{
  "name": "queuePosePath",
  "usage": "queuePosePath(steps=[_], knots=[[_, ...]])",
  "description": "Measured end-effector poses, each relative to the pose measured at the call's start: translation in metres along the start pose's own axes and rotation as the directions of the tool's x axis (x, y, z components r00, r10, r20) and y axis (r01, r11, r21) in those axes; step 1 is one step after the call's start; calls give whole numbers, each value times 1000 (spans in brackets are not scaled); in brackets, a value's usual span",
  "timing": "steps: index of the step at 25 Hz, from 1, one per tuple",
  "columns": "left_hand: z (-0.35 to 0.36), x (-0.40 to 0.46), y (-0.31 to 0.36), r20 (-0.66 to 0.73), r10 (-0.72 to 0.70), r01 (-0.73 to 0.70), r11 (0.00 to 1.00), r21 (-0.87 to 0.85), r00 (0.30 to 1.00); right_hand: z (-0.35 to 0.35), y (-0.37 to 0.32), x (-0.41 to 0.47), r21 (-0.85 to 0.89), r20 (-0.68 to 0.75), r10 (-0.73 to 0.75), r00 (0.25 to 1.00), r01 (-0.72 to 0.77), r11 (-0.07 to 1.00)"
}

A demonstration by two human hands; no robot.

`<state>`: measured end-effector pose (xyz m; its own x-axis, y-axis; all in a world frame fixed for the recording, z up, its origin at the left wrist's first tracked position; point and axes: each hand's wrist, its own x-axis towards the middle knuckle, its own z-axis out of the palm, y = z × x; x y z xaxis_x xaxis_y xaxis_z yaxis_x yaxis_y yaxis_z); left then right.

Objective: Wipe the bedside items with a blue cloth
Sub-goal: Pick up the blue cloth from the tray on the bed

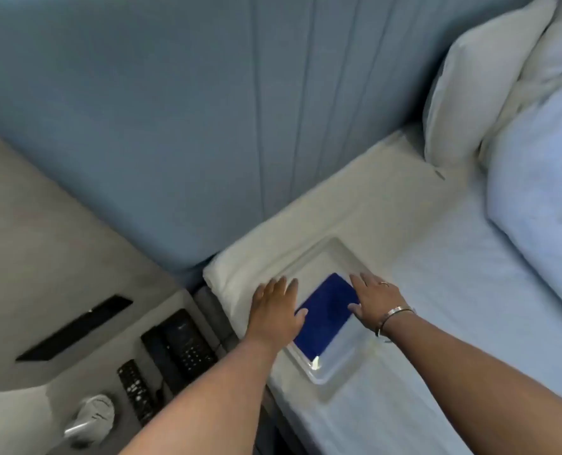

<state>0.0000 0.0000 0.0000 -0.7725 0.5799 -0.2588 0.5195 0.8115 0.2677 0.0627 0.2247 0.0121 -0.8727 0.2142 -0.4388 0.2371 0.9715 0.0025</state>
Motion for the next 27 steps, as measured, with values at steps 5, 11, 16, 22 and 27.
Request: queuePosePath(steps=[5,11,16,22,27], knots=[[79,36,31,286,-192,196,980,14,939,59,28,51,193,115,86,990,-107,975],[99,63,31,302,-385,402,916,6,872,77,13,95,389,310,287,906,-396,832],[52,40,-4,411,-138,396,650,-649,901,46,13,63,863,410,148,900,-435,257],[-24,-58,-131,326,-265,273,-217,-937,907,-4,-92,13,900,416,-177,892,-432,-61],[6,-167,-243,415,-478,188,-453,-872,774,8,-262,8,849,409,-276,870,-473,-233]])
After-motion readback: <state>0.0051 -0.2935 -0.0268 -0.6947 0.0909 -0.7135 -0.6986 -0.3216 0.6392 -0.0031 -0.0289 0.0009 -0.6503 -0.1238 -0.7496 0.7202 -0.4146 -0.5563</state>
